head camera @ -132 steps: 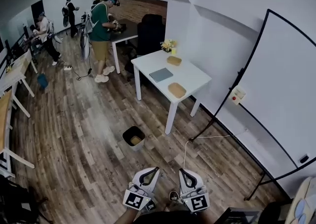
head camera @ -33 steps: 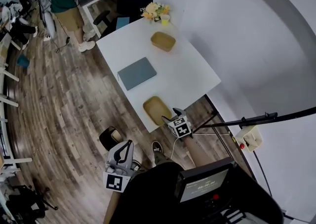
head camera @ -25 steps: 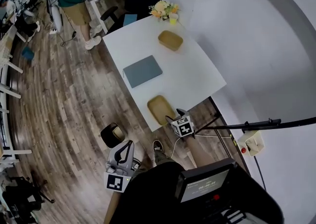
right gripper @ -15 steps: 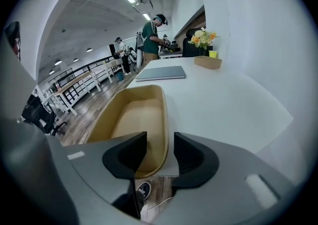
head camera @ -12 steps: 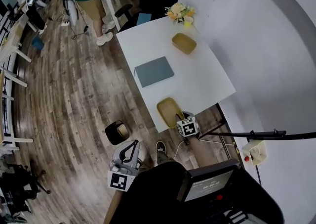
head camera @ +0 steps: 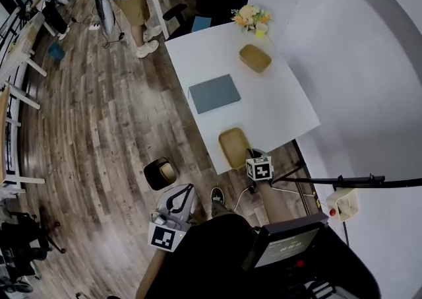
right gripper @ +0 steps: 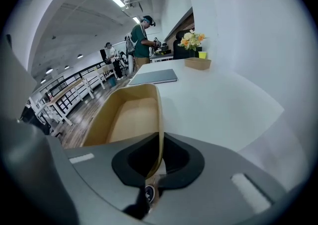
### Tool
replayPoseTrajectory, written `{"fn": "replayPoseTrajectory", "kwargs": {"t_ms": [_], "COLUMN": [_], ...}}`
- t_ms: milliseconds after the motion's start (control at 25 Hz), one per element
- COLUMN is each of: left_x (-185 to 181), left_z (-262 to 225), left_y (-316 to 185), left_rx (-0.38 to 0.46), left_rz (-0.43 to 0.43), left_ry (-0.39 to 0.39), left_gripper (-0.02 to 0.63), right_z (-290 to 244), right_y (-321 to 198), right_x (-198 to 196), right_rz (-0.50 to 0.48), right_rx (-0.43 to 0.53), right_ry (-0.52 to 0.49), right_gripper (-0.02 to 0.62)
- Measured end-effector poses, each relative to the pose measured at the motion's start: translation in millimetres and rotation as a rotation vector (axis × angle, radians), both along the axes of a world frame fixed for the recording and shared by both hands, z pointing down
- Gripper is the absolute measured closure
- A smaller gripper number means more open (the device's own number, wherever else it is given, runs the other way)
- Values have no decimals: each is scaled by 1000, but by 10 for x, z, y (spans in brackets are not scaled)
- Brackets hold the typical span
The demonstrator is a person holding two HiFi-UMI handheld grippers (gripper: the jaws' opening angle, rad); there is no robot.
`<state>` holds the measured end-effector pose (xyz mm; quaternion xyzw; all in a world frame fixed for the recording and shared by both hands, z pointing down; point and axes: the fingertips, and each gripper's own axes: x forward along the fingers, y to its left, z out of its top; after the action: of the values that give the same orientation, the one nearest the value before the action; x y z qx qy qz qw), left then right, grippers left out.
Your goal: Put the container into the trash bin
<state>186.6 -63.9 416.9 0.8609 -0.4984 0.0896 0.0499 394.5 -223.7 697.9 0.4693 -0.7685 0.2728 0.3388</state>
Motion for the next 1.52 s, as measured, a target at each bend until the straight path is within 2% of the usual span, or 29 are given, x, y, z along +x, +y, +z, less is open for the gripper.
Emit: {"fn": "replayPoseTrajectory", "kwargs": {"t_ms": [120,240,480,760,920,1120,1240,1400,1520], "left_x": [0,-15,-65,-100,-205,-309,-442,-602,-680], "left_z": [3,-13,-115,-558,-1016,-1452,-1585,-1647,-1683], "left_y": [9,-17,-207,-444,-487,-434,-396,-320,-227], "left_rx": [-1,-8,-23,77,201,255,268,263,259], "left_rz": [18,29,96,154,152,196,203,240,295], "left_ry": [3,40,126,156,256,334,417,521,582], "left_gripper": [604,604,604,603,597,504,460,386,365], "right_z": [-122,-412,-1537,-2967,-3638,-4200,-4360,-4434,-4456], "right_y": [9,-5,-49,59,263,542,708,817,854], "right_x": [-11,-82,-426,-757,-940,-1240,-1437,-1575,-1698], "right_rz": [11,12,-26,-74,-112,-212,-267,-296,-324], "right_rx": [17,71,288,563,703,831,894,915,922], "right_ry": [-27,-74,-194,-286,-307,-322,-373,-437,-459], "right_gripper": [577,577,578,578,580,580,580,581,581]}}
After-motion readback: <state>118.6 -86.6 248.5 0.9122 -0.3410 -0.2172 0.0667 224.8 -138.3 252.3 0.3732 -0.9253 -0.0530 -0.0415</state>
